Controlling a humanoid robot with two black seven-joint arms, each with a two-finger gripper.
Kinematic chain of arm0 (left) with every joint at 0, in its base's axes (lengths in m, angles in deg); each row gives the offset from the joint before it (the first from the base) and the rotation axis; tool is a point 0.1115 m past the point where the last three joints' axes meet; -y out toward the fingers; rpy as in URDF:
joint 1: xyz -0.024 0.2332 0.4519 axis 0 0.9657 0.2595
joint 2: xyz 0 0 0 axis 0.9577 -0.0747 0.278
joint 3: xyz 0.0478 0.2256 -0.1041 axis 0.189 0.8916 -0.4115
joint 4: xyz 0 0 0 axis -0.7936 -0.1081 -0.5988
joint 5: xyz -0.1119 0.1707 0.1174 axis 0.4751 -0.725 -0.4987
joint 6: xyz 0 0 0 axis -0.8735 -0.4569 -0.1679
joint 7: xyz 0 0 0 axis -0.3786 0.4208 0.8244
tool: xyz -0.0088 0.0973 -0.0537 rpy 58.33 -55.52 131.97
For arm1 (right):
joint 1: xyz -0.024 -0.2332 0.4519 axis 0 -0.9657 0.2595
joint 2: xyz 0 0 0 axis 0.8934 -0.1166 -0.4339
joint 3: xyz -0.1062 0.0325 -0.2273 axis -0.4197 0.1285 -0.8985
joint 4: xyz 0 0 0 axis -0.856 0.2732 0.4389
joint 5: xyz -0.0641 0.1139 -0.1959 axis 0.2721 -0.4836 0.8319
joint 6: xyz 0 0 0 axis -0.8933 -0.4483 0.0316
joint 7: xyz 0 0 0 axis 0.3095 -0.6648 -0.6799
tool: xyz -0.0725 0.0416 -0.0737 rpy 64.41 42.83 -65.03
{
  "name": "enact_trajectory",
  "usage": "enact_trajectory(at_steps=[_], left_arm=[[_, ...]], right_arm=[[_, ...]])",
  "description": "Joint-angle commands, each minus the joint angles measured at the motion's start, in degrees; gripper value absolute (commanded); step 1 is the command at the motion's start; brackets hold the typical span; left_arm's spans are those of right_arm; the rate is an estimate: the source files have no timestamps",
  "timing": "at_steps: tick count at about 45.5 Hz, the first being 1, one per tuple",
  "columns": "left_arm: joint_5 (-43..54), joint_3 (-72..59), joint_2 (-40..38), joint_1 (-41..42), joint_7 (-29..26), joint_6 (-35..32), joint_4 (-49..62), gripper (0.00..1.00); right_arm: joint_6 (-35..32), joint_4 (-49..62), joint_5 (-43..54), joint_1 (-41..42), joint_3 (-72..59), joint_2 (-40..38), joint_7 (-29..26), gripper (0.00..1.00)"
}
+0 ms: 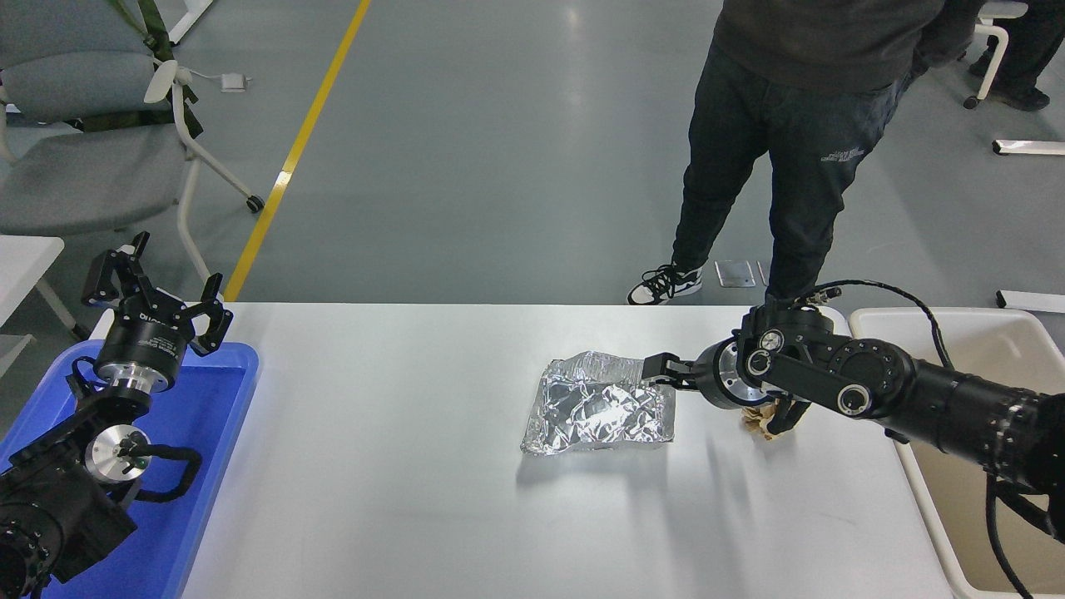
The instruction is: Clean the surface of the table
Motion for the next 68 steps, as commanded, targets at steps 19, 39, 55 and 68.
enact_trajectory(at_steps=[19,39,55,68], left_arm=[[0.0,0.0,0.0,0.0,0.0,0.0,0.0,1.00],[0.0,0.0,0.0,0.0,0.0,0.0,0.0,1.00],[0.0,0.0,0.0,0.0,0.0,0.0,0.0,1.00],[0.0,0.0,0.0,0.0,0.0,0.0,0.0,1.00]], right_arm=[[0.5,3.7,0.2,-2.2,-0.3,5.6,0.3,0.86],[1.4,3.6,0.2,-3.2,-0.7,5.5,0.6,0.12],[1.4,3.3,0.0,-2.7,-0.4,5.2,0.1,0.00],[1.1,2.4,-1.9,-2.0,0.8,4.0,-0.2,0.00]])
